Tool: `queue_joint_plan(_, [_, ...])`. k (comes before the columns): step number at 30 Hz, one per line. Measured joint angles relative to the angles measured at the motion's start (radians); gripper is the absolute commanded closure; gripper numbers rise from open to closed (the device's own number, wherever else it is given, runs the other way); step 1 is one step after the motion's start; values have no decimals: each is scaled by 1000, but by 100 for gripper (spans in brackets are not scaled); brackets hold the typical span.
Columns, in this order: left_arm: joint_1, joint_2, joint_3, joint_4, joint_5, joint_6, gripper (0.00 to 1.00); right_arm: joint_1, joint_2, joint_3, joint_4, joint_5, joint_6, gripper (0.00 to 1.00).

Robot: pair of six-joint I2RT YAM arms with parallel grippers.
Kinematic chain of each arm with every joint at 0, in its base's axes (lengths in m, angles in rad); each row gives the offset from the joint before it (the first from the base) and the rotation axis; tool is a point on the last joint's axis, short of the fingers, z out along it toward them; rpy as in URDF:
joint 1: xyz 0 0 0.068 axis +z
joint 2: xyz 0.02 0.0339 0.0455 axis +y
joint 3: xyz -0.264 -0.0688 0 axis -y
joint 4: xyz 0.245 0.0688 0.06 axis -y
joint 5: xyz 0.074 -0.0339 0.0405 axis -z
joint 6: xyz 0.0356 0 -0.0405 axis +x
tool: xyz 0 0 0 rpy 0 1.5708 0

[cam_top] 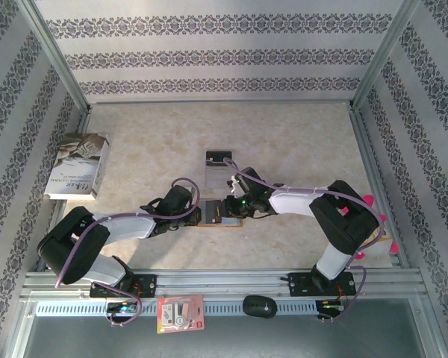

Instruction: Take the credit cards out of the card holder

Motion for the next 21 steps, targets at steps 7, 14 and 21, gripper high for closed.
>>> queue_joint_plan(7, [0,8,0,1,2,0,83,-7,25,16,8,-41,-2,71])
queue_joint_plan(14, [0,11,0,4,3,0,82,0,53,36,16,-60,-7,70])
queue_joint_plan(21, [0,12,2,3,3,0,83,13,64,46,21,-61,-10,92])
